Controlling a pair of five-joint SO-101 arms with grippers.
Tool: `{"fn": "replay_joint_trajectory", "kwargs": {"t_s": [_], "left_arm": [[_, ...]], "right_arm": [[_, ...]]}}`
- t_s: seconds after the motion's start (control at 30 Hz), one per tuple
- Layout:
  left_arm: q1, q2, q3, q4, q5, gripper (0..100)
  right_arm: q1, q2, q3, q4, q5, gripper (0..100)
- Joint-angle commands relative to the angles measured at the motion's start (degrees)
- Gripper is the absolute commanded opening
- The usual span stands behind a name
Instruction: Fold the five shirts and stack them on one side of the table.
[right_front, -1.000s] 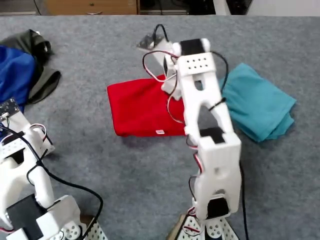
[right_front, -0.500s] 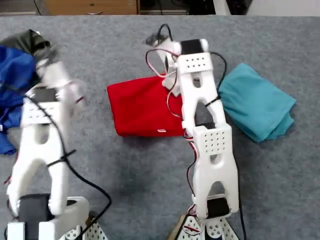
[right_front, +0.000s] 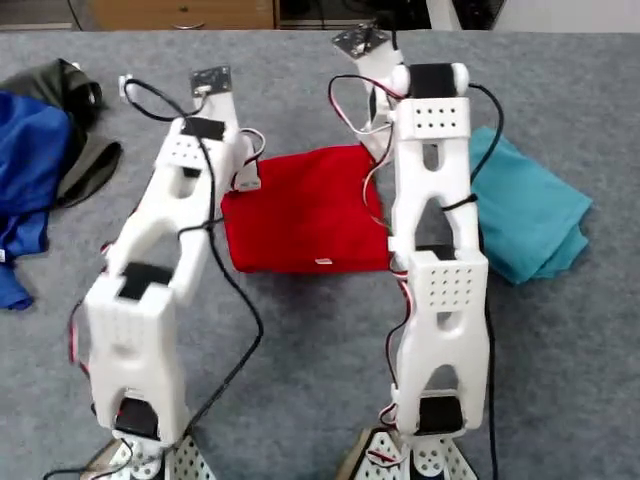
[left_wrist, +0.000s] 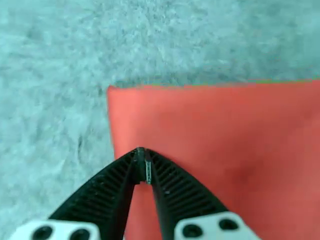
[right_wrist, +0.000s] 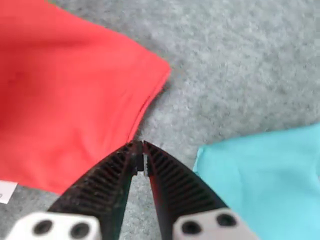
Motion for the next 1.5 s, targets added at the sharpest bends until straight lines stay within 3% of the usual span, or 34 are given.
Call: {"fn": "replay_joint_trajectory", "kwargs": {"t_s": [0.0,0.37,0.5,0.63,0.8,1.03,1.3,1.47], "left_arm": [[-3.4,8.0,-12.7,2.8,0.0,2],[-5.5,18.9,-37.0,14.8,-0.1,2],[-4.8,18.5,-48.9,24.0,-0.1,2],[-3.8,18.4,-65.0,33.7,-3.5,2],[-4.3,14.8,-66.8,33.9,-7.8,2],[-6.0,2.8,-46.4,33.9,-9.0,2],[-7.2,-23.9,-13.1,33.6,-11.3,2],[-13.6,-38.9,7.8,27.8,-14.6,2]], "right_arm": [[1.0,2.1,-0.1,-0.2,-0.7,0.5],[-1.0,6.8,-3.6,1.1,-1.8,0.5],[0.6,4.5,-5.2,1.4,-5.1,0.5],[1.6,-4.4,2.6,1.4,-5.5,0.5],[1.8,-20.0,18.1,1.4,-5.2,0.5],[1.8,-38.5,39.8,1.4,-5.2,0.5],[0.8,-63.9,69.2,-0.3,-5.3,0.5],[0.8,-76.5,79.8,-2.4,-5.7,0.5]]}}
